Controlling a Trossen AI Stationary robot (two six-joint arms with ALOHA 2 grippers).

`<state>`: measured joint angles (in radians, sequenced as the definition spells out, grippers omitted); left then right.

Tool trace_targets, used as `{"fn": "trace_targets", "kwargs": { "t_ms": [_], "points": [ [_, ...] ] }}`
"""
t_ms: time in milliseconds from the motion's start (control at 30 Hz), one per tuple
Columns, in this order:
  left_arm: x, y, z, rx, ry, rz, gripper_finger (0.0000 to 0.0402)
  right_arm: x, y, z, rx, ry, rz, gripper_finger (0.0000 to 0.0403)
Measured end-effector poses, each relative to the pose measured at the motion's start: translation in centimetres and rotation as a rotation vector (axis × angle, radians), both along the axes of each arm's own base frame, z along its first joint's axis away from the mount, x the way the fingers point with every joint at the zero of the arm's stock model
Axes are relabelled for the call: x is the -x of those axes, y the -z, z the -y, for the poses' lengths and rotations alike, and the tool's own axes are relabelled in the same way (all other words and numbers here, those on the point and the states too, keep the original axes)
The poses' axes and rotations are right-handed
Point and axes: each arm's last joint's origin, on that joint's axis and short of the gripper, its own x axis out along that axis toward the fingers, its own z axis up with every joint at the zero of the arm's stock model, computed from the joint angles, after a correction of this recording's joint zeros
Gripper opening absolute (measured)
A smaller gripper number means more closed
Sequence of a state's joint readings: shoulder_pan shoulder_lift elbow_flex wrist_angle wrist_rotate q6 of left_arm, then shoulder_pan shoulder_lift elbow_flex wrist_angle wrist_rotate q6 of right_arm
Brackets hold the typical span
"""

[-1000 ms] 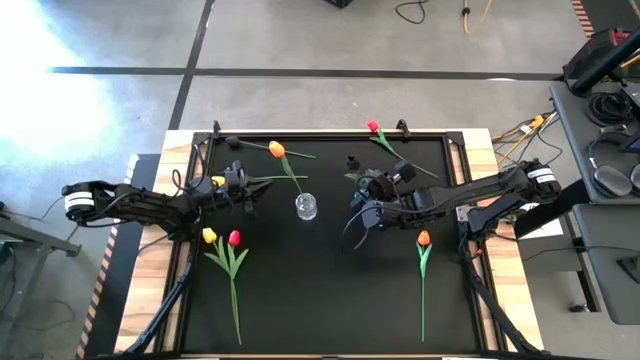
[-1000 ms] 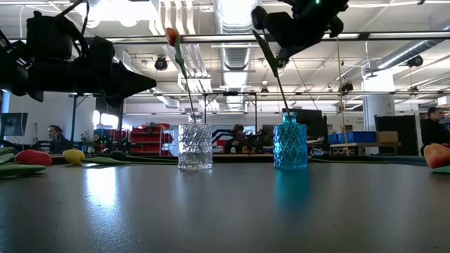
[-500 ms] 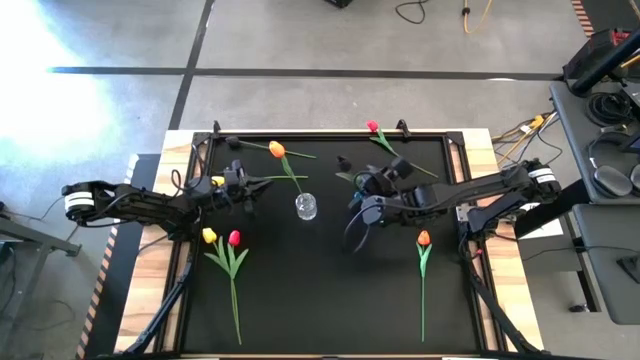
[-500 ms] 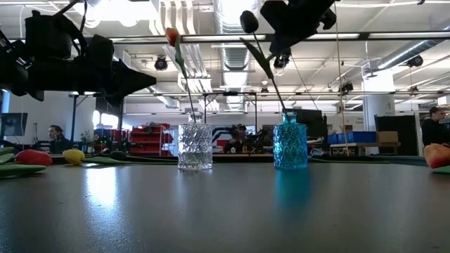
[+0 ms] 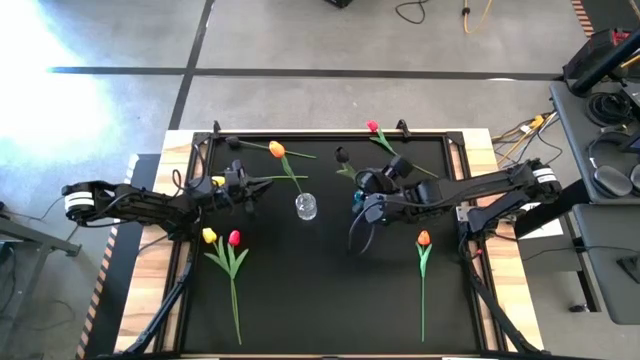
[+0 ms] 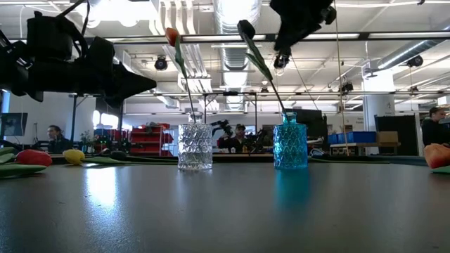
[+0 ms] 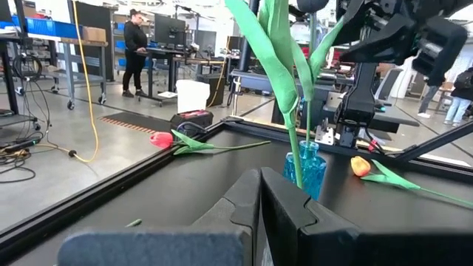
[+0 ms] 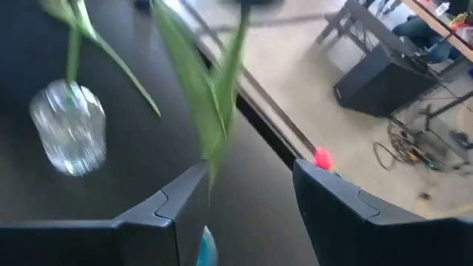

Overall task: Sort flowers into vase by color
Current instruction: Put the top yellow flower into the transparent vase

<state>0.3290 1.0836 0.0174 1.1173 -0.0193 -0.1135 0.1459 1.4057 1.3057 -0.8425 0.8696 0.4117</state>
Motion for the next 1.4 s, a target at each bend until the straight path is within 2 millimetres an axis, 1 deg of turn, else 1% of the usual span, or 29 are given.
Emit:
{"fn": "trace_targets", "kwargs": {
  "t_ms": [67,133,300,333,467,633,800,933,1033,1133,1267,1400],
  "points": [
    [0.0,0.0,0.0,0.001,0.000,-0.005,0.0000,0.6,0.2,0.3,-0.060,0.007,-0.032,0.0163],
    [0.0,0.1,0.0,-0.004,0.000,-0.009,0.0000,1.2,0.7,0.7,-0.111,0.003,-0.058,0.0133],
    [0.0,0.1,0.0,-0.005,0.000,-0.009,0.0000,2.9,2.9,2.0,-0.181,0.002,-0.076,0.0030],
    [0.0,0.1,0.0,-0.005,0.000,-0.009,0.0000,3.4,3.4,2.5,-0.198,0.008,-0.057,0.0021],
    [0.0,0.1,0.0,-0.005,0.000,-0.009,0.0000,5.2,5.3,4.6,-0.274,-0.010,0.027,0.0011],
    [0.0,0.0,0.0,-0.012,-0.001,-0.004,0.0000,7.2,6.8,7.5,-0.340,-0.050,0.140,0.0009],
    [0.0,0.0,-0.1,-0.023,-0.027,-0.009,0.0000,8.4,7.7,9.7,-0.327,-0.033,0.148,0.0009],
    [-0.2,-0.2,-0.3,-0.018,-0.079,-0.022,0.0000,9.0,8.0,10.8,-0.310,-0.022,0.125,0.0009],
    [-0.8,-0.1,-0.7,0.022,-0.096,-0.122,0.0000,9.1,8.0,11.2,-0.326,-0.057,0.123,0.0009],
    [-1.4,-0.2,-1.5,0.088,-0.202,-0.281,0.0000,9.2,7.9,11.2,-0.318,-0.084,0.109,0.0009],
    [-2.0,-1.5,-2.8,0.180,-0.299,-0.490,0.0000,9.3,7.6,11.1,-0.298,-0.114,0.107,0.0009],
    [-2.0,-3.1,-3.4,0.243,-0.301,-0.696,0.0000,9.5,7.1,11.0,-0.271,-0.138,0.112,0.0009]
  ]
}}
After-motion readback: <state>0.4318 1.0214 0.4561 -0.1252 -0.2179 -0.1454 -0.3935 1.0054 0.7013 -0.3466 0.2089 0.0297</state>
